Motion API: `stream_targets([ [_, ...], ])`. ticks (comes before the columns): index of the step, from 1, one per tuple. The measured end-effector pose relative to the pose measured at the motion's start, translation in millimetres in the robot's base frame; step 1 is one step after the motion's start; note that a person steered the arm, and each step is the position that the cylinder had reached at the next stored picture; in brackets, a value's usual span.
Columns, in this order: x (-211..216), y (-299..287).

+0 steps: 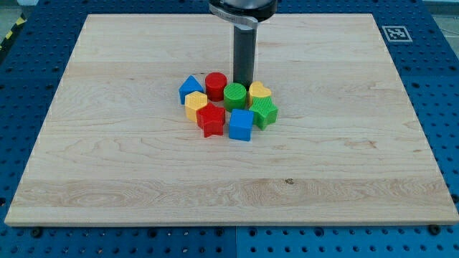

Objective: Move arm to the left of group of objects

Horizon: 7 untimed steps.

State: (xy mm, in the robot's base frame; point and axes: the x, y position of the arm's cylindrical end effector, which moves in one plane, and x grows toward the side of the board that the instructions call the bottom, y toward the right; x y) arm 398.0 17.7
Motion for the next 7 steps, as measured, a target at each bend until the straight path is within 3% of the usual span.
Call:
stream_targets([
  [3, 23.9, 0.4],
  [5, -44.3, 1.9],
  [6, -63.9, -20.9],
  [7, -65.3, -83.4],
])
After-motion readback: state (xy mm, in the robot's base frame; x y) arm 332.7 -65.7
